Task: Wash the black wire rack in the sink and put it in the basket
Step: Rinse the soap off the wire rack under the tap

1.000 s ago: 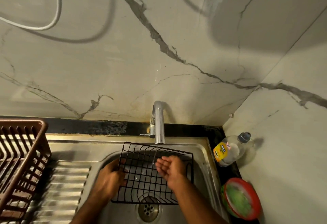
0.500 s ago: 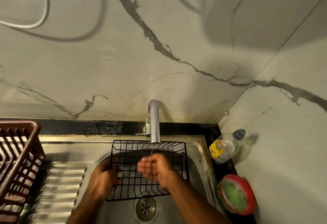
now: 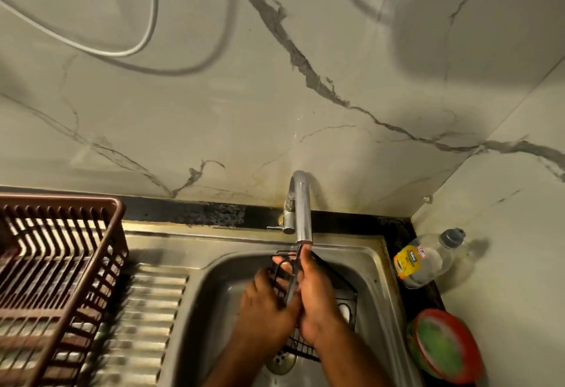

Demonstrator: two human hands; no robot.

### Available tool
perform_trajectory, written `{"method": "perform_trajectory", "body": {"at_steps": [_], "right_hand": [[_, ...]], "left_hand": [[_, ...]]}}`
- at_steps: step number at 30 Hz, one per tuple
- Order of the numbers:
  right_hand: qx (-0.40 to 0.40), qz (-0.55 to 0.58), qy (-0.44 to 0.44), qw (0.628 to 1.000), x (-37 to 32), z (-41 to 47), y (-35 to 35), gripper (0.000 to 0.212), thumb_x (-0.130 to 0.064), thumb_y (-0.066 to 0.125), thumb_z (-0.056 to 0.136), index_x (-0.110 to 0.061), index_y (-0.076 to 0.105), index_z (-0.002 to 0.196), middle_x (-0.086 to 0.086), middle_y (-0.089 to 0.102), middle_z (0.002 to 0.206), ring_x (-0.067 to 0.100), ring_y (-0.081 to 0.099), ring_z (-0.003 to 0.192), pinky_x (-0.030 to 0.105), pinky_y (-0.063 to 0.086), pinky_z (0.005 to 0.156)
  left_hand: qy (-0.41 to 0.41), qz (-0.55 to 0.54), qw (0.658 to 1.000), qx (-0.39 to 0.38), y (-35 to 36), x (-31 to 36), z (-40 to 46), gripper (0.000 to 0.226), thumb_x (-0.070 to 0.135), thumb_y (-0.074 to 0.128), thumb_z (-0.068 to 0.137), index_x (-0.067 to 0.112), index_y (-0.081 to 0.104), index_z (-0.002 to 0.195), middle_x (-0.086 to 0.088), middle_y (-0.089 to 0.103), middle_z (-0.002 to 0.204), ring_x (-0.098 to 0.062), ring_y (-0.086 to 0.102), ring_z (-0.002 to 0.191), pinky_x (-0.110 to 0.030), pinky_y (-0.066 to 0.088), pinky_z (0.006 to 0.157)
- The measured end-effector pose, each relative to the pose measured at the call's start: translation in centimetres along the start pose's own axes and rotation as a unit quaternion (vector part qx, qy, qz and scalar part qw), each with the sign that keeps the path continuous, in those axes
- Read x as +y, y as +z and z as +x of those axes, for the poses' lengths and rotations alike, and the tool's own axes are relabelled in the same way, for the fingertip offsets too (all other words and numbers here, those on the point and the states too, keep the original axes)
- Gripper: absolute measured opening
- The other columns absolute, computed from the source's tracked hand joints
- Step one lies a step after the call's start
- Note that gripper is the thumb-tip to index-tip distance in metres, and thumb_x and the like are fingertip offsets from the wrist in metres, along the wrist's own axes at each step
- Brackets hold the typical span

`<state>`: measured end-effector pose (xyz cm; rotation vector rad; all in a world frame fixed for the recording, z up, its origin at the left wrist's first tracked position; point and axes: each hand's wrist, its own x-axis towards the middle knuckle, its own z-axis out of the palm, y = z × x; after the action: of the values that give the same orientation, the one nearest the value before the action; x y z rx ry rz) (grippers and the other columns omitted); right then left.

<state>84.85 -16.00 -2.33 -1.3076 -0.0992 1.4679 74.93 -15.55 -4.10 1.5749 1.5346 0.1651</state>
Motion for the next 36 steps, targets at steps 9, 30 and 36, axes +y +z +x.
{"method": "perform_trajectory", "body": {"at_steps": [9,30,36], "right_hand": [[0.084,0.041,-0.002,0.996,-2.6,-0.9,-1.2,0.045,-0.038,0.041,0.107,-0.004,0.068,0.121,0.014,0.077,0.106,0.028,0.072,0.105,0.038,0.055,0.088],[0.164,-0.122,-0.103,0.973,-3.9,-2.4,-2.9,0.056,-0.052,0.037,0.105,-0.009,0.064,0.080,0.006,0.069,0.059,0.020,0.064,0.048,0.028,0.050,0.047],[0.168,-0.127,-0.075,0.975,-3.5,-3.7,-2.9,0.055,-0.053,0.035,0.105,-0.014,0.057,0.072,0.018,0.074,0.073,0.025,0.072,0.059,0.031,0.054,0.049]], "left_hand": [[0.289,0.255,0.919,0.082,1.2,0.6,0.2,0.058,0.052,0.009,0.107,0.034,0.020,0.161,0.004,0.014,0.170,-0.023,0.009,0.158,-0.046,0.005,0.121],[0.196,-0.261,0.937,-0.123,0.4,6.5,3.6,0.041,0.042,0.043,0.107,0.034,0.035,0.146,0.003,0.063,0.092,-0.004,0.066,0.081,-0.017,0.052,0.066],[0.158,-0.370,0.904,-0.145,0.1,3.1,4.4,0.051,0.071,0.049,0.091,0.030,0.062,0.116,-0.007,0.071,0.099,-0.022,0.067,0.087,-0.036,0.054,0.082]]}}
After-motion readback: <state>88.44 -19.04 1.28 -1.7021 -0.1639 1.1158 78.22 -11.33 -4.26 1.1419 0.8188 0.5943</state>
